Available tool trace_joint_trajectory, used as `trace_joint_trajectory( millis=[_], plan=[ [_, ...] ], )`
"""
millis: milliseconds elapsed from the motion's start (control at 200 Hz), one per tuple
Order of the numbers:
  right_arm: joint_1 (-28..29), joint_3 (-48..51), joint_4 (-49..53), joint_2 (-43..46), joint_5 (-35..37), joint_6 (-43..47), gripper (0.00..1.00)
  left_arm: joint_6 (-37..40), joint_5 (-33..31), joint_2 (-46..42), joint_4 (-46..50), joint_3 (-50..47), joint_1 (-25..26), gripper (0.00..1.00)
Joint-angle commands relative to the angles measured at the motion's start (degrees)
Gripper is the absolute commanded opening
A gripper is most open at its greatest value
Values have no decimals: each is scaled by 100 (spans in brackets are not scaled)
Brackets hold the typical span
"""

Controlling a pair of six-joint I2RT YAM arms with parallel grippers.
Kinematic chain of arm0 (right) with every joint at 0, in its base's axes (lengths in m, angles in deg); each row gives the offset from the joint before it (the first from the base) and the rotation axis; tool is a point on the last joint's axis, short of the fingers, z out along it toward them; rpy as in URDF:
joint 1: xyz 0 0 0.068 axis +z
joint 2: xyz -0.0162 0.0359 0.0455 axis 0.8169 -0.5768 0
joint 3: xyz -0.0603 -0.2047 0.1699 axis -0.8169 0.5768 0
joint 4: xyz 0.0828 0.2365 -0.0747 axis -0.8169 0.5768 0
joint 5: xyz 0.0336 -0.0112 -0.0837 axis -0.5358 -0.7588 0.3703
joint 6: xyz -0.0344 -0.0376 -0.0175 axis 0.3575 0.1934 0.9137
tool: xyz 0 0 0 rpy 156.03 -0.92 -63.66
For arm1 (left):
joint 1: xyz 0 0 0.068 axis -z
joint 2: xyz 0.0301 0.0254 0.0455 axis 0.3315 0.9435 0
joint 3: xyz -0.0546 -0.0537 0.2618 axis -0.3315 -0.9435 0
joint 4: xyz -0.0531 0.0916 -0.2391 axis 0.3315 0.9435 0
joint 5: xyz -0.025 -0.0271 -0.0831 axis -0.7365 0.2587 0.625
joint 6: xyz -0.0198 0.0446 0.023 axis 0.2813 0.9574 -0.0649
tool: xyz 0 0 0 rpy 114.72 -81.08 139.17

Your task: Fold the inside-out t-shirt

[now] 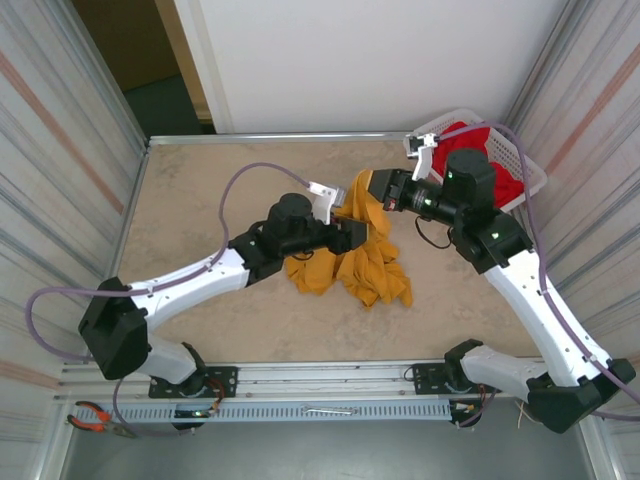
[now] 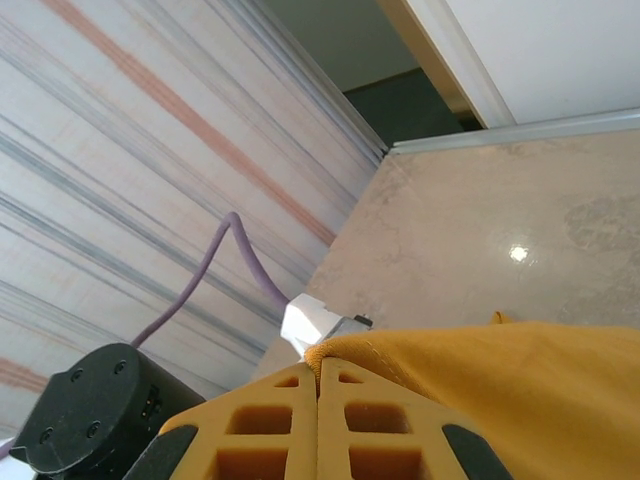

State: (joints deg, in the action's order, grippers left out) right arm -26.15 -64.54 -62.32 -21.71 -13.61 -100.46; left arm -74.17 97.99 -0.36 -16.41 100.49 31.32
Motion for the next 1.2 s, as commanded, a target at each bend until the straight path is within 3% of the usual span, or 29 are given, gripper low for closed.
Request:
trace_joint_trajectory(
  millis=[0,195,235,351,501,676,877,887,947,992,1037,1197],
  plan=[
    [129,32,-242,70,60,-115,0,101,-133,144,-294,286,54,55],
    [209,85,-270,74,151,-116,0,9,-56,497,-492,464,56,53],
    [190,102,-251,87,176,-92,0,17,-40,548,-494,502,48,43],
    [-17,195,-248,152,156,-139,0,-24,206,577,-643,471,-85,0],
    [-622,433,-307,228,61,-235,0,-141,953,242,-1029,145,-421,0],
    [-1360,765,-446,10,-107,-293,0,-338,2539,-186,-1183,-109,-837,0],
    [-1592,873,-200,-514,285,-65,0,-446,3693,-447,-1083,-88,-893,0],
    [-1595,869,-158,-542,296,-39,1,-451,3713,-451,-1083,-88,-891,0],
    [-1614,810,77,-587,240,65,39,-399,3640,-490,-946,-85,-901,0],
    [-1585,851,94,-460,215,67,54,-391,3563,-521,-966,-141,-917,0],
    [-1533,942,115,-221,229,61,60,-453,3531,-522,-1029,-173,-965,0],
    [-1295,1120,435,692,222,129,64,-541,3569,-406,-1184,-149,-1072,0]
  ],
)
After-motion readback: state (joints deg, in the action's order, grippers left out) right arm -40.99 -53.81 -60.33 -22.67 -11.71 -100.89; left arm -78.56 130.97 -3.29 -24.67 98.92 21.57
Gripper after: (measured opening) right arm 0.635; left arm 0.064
